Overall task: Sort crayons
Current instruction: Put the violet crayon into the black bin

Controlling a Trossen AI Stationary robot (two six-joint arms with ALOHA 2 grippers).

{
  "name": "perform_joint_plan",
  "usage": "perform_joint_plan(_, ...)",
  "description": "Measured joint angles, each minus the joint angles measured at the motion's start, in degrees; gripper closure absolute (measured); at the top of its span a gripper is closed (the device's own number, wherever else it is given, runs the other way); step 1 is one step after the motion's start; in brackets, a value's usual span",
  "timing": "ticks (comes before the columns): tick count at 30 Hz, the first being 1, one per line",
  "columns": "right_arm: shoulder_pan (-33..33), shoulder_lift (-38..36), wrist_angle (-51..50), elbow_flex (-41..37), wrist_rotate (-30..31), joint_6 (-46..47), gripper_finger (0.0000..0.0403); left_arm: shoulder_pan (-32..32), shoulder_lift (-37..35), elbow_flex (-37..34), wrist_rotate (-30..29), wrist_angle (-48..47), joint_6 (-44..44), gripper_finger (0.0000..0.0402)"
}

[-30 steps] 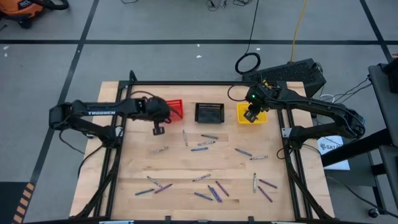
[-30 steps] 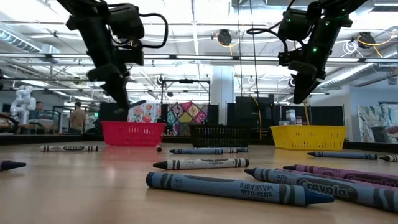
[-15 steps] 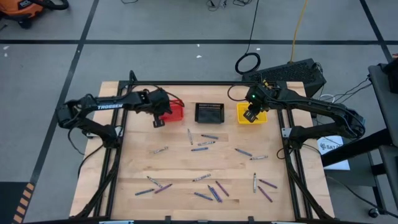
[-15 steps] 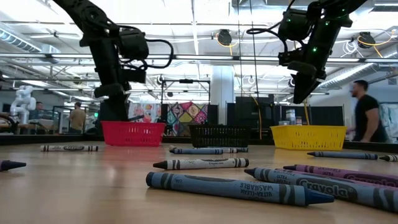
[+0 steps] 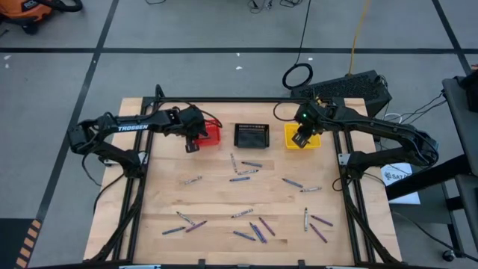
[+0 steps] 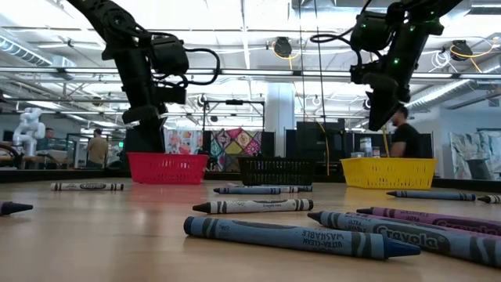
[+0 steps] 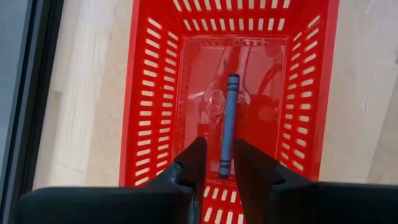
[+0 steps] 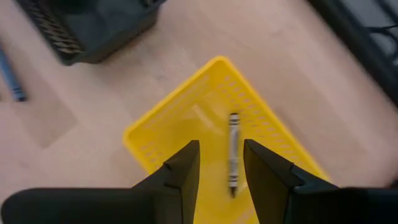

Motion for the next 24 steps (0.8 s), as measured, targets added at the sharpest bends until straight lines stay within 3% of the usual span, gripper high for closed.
perform_joint_plan(5,1.6,0.0,-0.67,0.0,-4.24,3.21,0.0291,-1.7,0.0,1.17,0.02,-0.85,-1.53,0.0323)
perform_joint_plan(17,11.02,0.0,-2.66,0.0,-18.82,19.41,0.0291,-10.41,-0.09,11.65,0.23,-5.61,-2.99,0.0322)
perform_joint_plan(24,19.81,0.0,-2.09,0.0,-19.66,29.49,0.0291,-15.5,-0.09,13.93,0.24,-5.87,-3.02,0.0322)
